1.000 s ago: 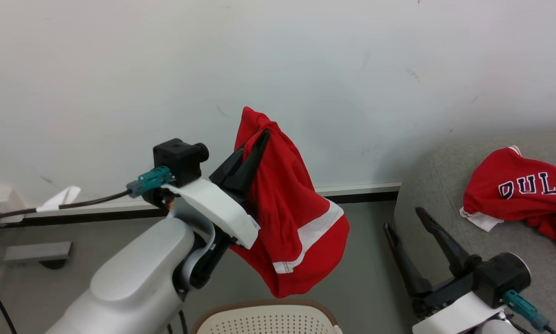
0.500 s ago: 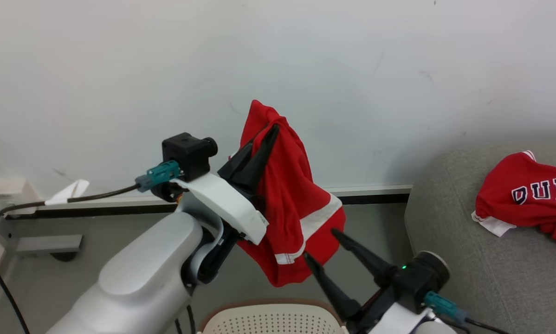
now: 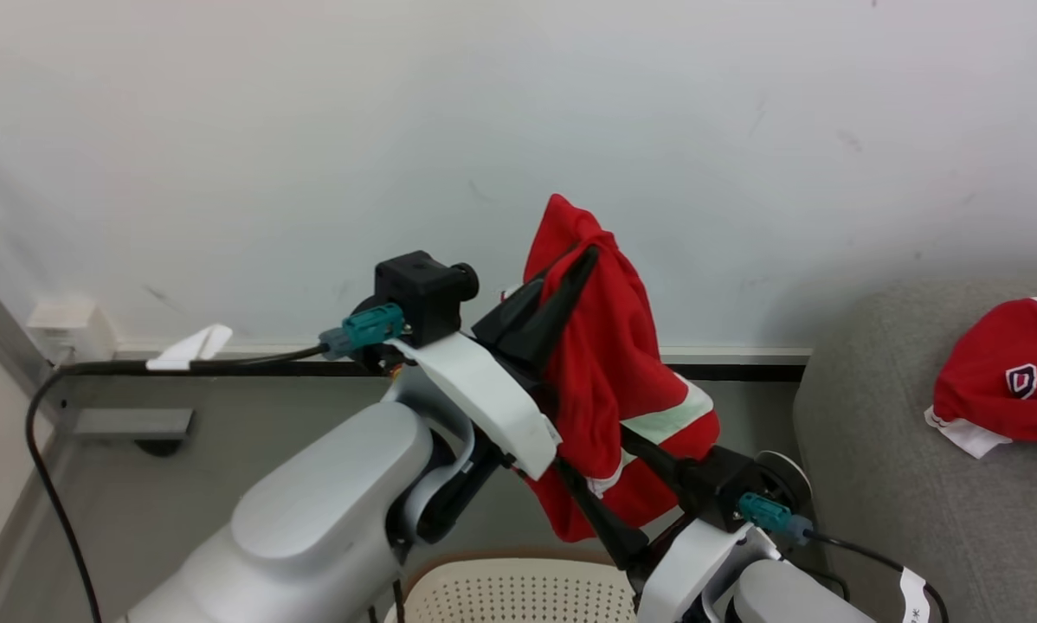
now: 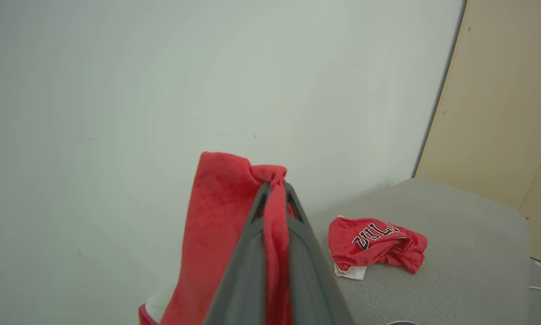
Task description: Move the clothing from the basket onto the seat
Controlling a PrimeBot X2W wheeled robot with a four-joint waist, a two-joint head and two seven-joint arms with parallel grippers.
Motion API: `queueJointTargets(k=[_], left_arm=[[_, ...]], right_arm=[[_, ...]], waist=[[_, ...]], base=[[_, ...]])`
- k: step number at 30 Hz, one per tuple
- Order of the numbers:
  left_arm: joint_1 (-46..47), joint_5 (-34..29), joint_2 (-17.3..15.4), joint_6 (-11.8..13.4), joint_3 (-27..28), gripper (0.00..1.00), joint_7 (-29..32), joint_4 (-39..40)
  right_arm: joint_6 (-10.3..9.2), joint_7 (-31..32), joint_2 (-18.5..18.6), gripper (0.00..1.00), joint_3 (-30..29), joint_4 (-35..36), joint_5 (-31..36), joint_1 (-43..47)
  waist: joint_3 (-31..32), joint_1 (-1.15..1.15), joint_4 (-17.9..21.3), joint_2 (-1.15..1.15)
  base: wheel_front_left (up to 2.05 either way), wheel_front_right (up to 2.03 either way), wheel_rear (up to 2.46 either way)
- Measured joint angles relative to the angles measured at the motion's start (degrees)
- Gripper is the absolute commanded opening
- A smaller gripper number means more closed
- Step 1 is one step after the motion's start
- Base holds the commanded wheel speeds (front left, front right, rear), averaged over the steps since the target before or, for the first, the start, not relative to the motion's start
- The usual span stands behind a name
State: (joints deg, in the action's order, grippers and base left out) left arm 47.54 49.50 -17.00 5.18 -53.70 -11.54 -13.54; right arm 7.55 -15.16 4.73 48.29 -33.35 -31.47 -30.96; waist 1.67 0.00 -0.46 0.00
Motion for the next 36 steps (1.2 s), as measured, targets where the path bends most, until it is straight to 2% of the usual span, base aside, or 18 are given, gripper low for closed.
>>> queueJointTargets(k=[7,14,15,16,17,18,19,29,36], left_arm=[[0.2,-0.08,1.57,-0.14,-1.71,0.0,1.45,2.09],[0.25,-0.05,2.48,-0.38,-2.56,0.0,1.97,3.19],[0.24,0.01,2.53,-0.46,-2.6,0.0,1.99,3.27],[0.24,0.04,2.52,-0.45,-2.63,0.0,2.12,3.34],[0.23,0.09,2.48,-0.45,-2.64,0.0,2.12,3.34],[0.19,0.11,2.44,-0.44,-2.61,0.0,2.11,3.32],[0.16,0.12,2.37,-0.43,-2.6,0.0,2.11,3.28],[-0.13,0.53,1.77,0.0,-2.46,0.0,2.09,2.25],[-1.48,0.97,0.66,0.51,-2.08,0.0,1.46,0.44]], right_arm=[[0.0,0.01,-1.01,1.0,-0.1,-7.28,-1.0,-2.59],[0.0,0.01,-1.42,1.0,0.58,-11.26,-2.91,-5.13],[0.0,0.0,-1.44,0.89,0.52,-11.43,-3.07,-5.39],[0.0,0.0,-1.48,0.53,0.42,-11.56,-3.28,-5.54],[0.0,0.01,-1.53,0.37,0.24,-11.7,-3.47,-5.57],[0.0,0.0,-1.54,0.09,0.08,-11.79,-3.5,-5.58],[0.0,0.01,-1.54,0.0,-0.03,-11.84,-3.53,-5.59],[0.0,0.01,-0.82,0.0,-3.92,-8.47,-3.3,-4.93],[0.0,0.0,3.52,0.0,-10.63,-1.59,-0.27,-0.5]], waist=[[-0.22,0.0,-2.54,0.0],[-0.42,0.0,-4.58,0.0],[-0.42,0.0,-4.8,0.0],[-0.43,0.0,-4.98,0.0],[-0.44,0.0,-5.13,0.0],[-0.44,0.0,-5.25,0.0],[-0.44,0.0,-5.35,0.0],[-0.27,0.0,-5.07,0.0],[-0.2,0.0,-4.43,0.0]], base=[[0.0,0.0,0.0],[0.0,0.0,0.0],[0.0,0.0,0.0],[0.0,0.0,0.0],[0.0,0.0,0.0],[0.0,0.0,0.0],[0.0,0.0,0.0],[0.0,0.0,0.0],[0.0,0.0,0.0]])
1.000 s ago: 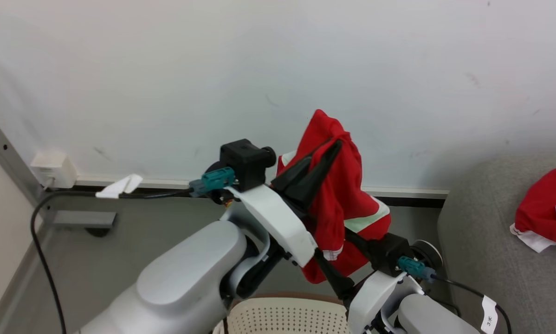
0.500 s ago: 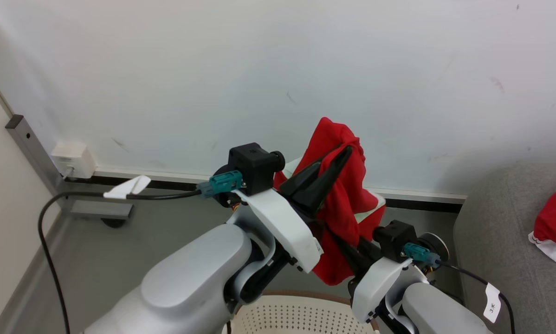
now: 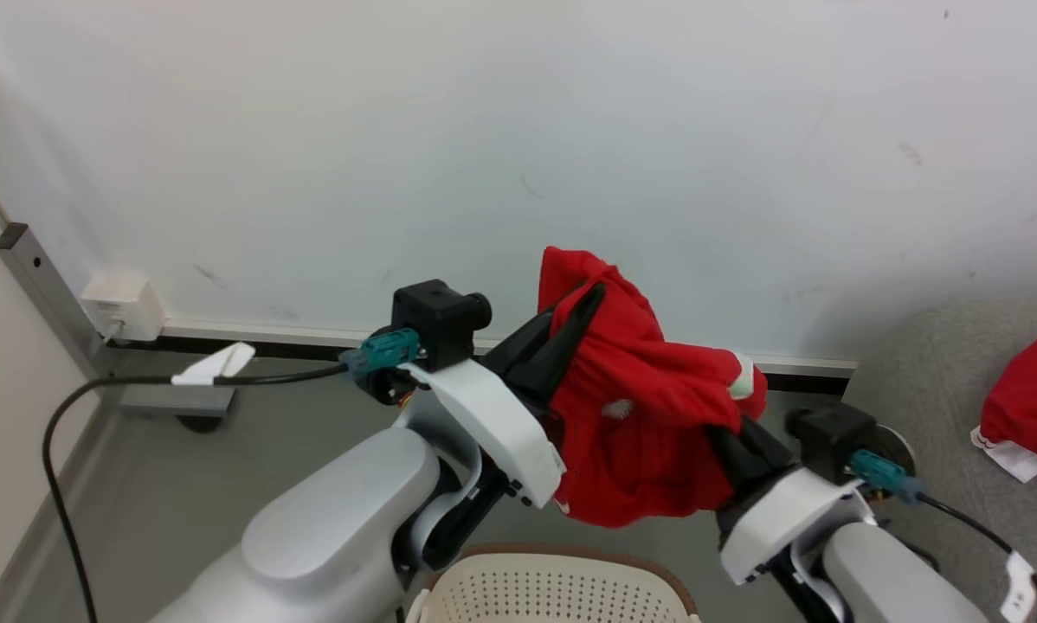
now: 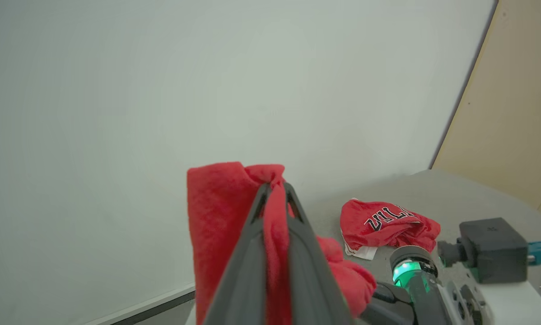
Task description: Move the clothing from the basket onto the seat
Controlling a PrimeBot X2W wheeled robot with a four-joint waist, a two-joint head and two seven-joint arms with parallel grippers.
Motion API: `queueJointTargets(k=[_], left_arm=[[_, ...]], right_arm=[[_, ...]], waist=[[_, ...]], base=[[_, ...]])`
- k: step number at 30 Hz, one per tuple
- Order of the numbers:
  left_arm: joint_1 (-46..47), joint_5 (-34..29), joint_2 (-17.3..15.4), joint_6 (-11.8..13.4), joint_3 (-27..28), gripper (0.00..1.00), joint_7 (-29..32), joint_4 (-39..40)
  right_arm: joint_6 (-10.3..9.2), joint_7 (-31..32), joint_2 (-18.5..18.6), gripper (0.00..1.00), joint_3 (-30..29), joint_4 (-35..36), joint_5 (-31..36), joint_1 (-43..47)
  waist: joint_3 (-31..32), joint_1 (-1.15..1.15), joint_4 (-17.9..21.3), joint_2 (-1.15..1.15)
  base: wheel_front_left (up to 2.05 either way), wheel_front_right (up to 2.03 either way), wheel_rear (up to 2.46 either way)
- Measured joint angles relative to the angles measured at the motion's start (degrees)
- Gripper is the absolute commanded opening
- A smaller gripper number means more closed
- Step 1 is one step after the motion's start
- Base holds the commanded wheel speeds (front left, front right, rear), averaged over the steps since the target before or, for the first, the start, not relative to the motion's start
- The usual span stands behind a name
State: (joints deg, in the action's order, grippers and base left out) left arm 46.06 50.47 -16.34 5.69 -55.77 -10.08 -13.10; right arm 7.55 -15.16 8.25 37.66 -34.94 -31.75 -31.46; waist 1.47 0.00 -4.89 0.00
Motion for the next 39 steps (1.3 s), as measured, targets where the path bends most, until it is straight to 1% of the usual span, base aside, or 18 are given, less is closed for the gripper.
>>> queueJointTargets(k=[4,7,9,10,11,15,21,28,39], left_arm=[[-1.11,0.49,-0.31,0.18,-0.19,0.0,-0.1,-0.4],[-1.76,0.55,-0.23,0.07,-0.67,0.0,-0.01,-0.34],[-2.1,0.56,-0.29,-0.1,-1.05,0.46,0.08,-0.3],[-2.31,0.56,-0.26,-0.11,-1.18,0.92,0.05,-0.25],[-2.55,0.57,-0.26,-0.16,-1.3,1.0,0.04,-0.21],[-3.43,0.52,-0.29,-0.18,-2.18,1.0,-0.11,-0.18],[-6.0,0.49,0.82,-0.36,-3.58,1.0,-1.19,0.35],[-5.98,-2.64,0.49,-0.62,-4.63,1.0,-2.69,0.2],[-5.97,-3.68,0.37,-1.2,-4.76,1.0,-3.71,-1.45]], right_arm=[[0.0,0.01,2.04,0.0,-4.34,3.66,1.08,2.55],[0.0,0.01,2.83,0.0,-7.55,6.98,2.16,4.01],[0.0,0.01,3.22,0.0,-9.44,8.66,3.26,4.76],[0.0,0.01,3.42,0.0,-10.31,9.34,3.52,4.97],[0.0,0.01,3.65,0.0,-11.05,10.01,3.58,5.14],[0.0,0.01,4.5,0.0,-13.7,11.92,4.19,5.73],[0.0,0.01,6.64,0.0,-16.36,13.93,4.53,5.79],[0.0,0.01,9.75,0.0,-18.09,16.85,3.93,5.8],[0.0,0.01,13.44,0.0,-23.36,25.55,3.5,6.1]], waist=[[-0.06,0.0,0.89,0.0],[-0.12,0.0,1.82,0.0],[-0.16,0.0,2.64,0.0],[-0.16,0.0,3.1,0.0],[-0.16,0.0,3.58,0.0],[-0.18,0.0,5.73,0.0],[-0.42,0.0,9.21,0.0],[-0.77,0.0,13.55,0.0],[-2.01,0.0,21.32,0.0]], base=[[0.0,0.0,0.0],[0.0,0.0,0.0],[0.0,0.0,0.0],[0.0,0.0,0.0],[0.0,0.0,0.0],[0.0,0.0,0.0],[0.0,0.0,0.0],[0.0,0.0,0.0],[0.0,0.0,0.0]])
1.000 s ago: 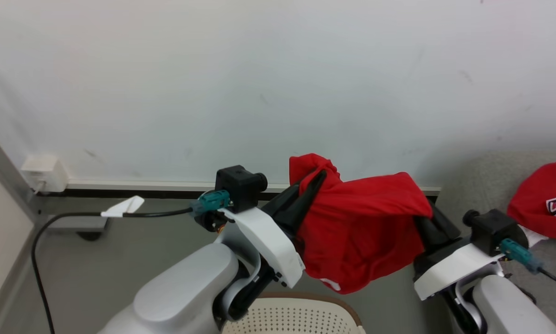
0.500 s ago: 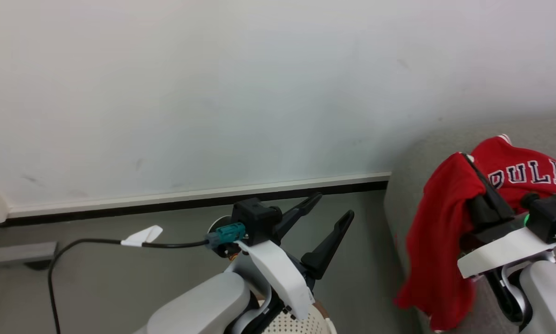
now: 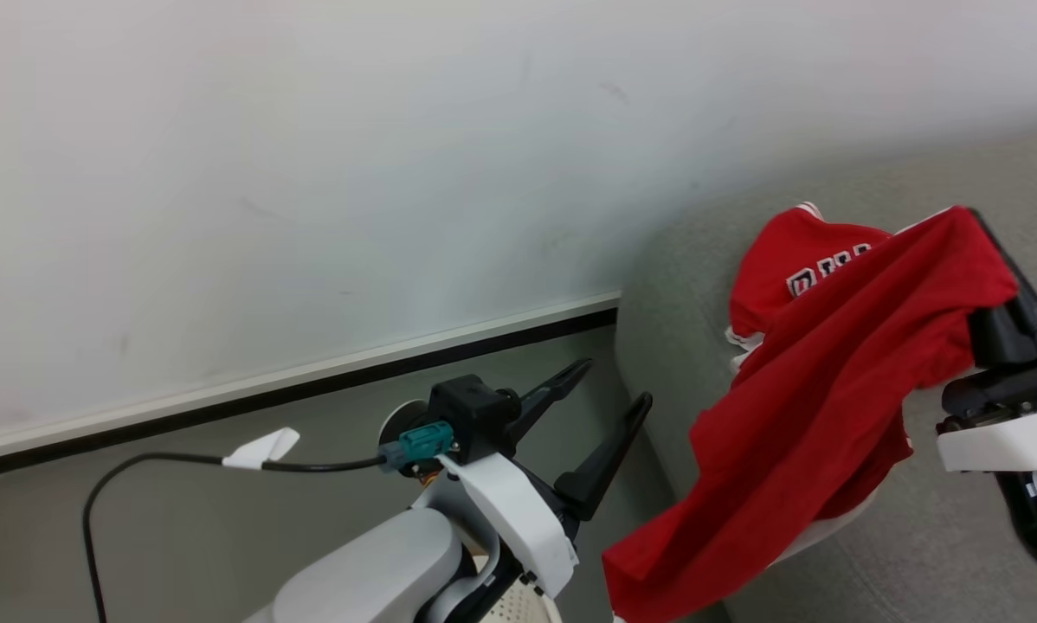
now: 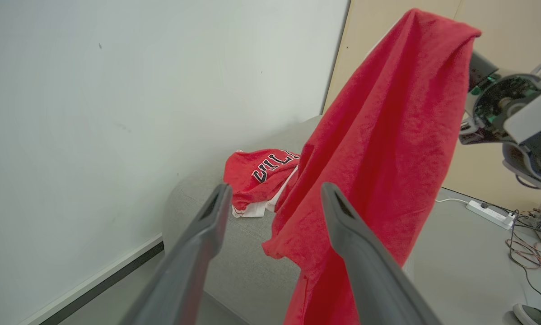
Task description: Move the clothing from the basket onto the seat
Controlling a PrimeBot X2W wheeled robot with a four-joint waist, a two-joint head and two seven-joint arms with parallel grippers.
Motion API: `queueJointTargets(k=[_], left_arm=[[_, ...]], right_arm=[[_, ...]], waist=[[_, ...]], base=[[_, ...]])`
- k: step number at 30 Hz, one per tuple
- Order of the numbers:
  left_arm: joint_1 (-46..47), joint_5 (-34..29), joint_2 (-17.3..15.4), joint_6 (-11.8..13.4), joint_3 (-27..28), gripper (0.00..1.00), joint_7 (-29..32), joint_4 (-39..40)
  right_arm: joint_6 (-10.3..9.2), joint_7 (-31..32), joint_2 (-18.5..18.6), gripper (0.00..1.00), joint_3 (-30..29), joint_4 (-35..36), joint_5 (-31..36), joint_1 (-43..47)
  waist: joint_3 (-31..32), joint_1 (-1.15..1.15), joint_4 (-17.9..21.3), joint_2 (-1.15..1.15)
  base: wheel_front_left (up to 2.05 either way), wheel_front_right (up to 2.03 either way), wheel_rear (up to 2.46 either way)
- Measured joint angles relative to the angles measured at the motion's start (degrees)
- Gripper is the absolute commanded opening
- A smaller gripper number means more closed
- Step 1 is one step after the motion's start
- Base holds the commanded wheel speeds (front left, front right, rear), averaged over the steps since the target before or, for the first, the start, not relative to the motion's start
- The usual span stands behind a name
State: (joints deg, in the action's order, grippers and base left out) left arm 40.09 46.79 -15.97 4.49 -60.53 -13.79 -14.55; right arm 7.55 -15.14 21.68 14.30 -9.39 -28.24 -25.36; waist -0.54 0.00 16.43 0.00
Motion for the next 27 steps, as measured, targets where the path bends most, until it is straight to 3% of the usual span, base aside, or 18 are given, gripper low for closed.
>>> queueJointTargets(k=[15,22,27], left_arm=[[0.05,-0.94,-0.37,-0.79,1.51,1.0,-0.93,-2.12],[-0.2,-1.54,-0.02,-1.69,2.31,1.0,-1.0,-2.79],[-0.19,-1.55,0.25,-2.23,2.36,1.0,-1.19,-3.18]], right_arm=[[0.0,4.81,0.57,0.0,-5.68,11.94,1.3,2.8],[0.0,6.51,1.63,0.0,-5.36,12.4,1.24,1.07],[0.0,6.55,4.25,0.0,-3.96,9.44,-3.91,-4.86]], waist=[[-2.08,0.0,8.99,0.0],[-3.34,0.0,9.96,0.0],[-4.69,0.0,8.94,0.0]], base=[[0.0,0.0,0.0],[0.0,0.0,0.0],[0.0,0.0,0.0]])
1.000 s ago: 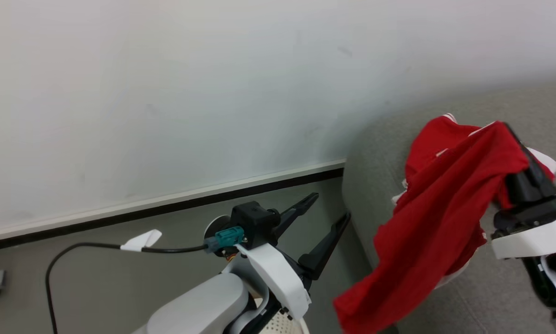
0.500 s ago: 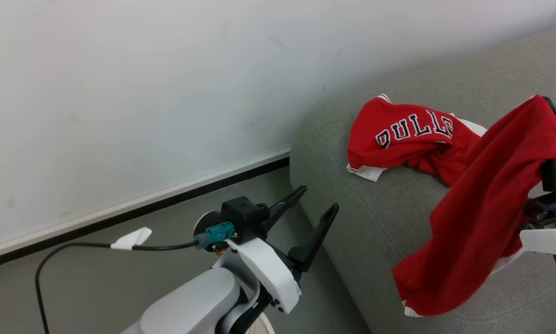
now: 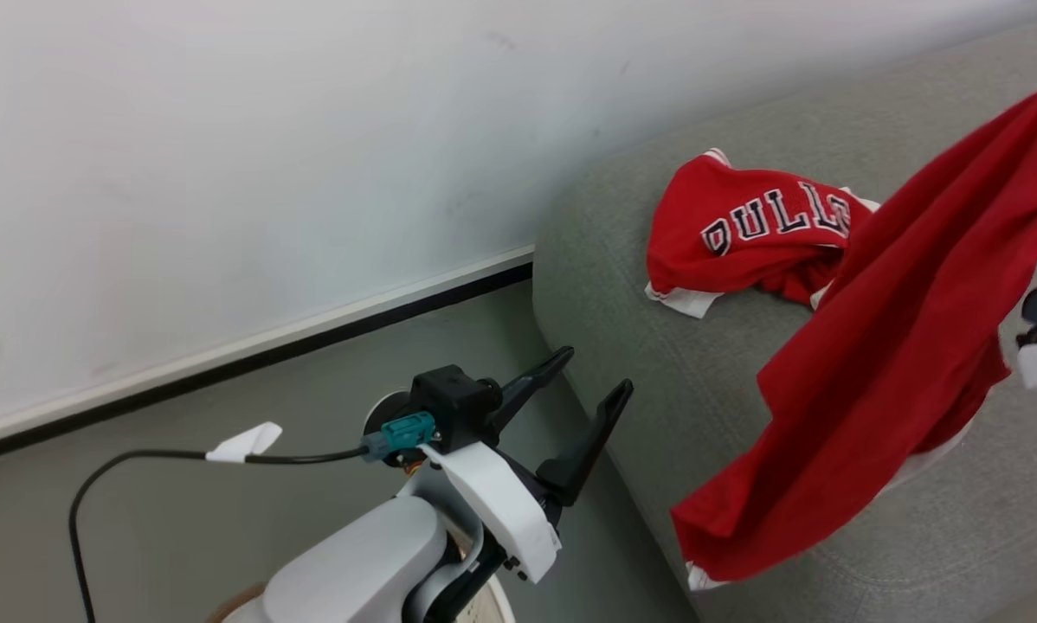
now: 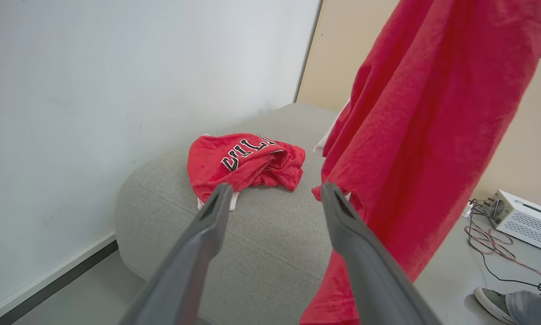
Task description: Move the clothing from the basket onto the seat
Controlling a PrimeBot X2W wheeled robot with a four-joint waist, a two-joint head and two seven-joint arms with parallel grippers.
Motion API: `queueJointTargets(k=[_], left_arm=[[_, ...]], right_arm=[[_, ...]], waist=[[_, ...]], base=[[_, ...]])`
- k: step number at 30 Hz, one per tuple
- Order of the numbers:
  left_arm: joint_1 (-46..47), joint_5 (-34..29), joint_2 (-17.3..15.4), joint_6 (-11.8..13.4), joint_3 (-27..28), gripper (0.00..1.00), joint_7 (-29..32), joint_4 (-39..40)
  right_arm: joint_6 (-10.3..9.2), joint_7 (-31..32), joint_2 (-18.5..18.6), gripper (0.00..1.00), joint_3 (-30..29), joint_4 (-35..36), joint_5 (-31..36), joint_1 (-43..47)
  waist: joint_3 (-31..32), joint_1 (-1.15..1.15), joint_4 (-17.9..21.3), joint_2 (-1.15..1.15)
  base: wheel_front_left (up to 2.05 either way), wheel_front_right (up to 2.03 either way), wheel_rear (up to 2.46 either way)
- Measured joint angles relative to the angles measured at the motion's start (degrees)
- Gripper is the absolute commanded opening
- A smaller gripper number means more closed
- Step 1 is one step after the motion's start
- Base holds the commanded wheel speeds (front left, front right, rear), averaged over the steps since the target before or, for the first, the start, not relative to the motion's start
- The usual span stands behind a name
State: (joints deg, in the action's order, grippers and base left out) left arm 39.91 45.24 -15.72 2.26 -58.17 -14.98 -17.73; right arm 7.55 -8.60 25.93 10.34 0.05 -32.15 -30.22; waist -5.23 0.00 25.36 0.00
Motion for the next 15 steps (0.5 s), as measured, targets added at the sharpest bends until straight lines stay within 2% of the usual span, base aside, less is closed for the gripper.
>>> queueJointTargets(k=[9,15], left_arm=[[1.82,-0.69,-0.42,-0.54,-0.14,1.0,0.88,-0.13],[3.99,-1.35,-1.19,-0.54,-0.18,1.0,1.96,0.62]], right_arm=[[0.0,-0.88,8.33,0.0,0.83,-7.77,-6.1,-12.48],[0.0,0.07,13.71,0.0,0.14,-12.88,-6.2,-17.79]], waist=[[-4.17,-0.01,-3.75,0.0],[-8.19,-0.01,-6.77,0.0]], base=[[0.0,0.0,0.0],[0.0,0.0,0.0]])
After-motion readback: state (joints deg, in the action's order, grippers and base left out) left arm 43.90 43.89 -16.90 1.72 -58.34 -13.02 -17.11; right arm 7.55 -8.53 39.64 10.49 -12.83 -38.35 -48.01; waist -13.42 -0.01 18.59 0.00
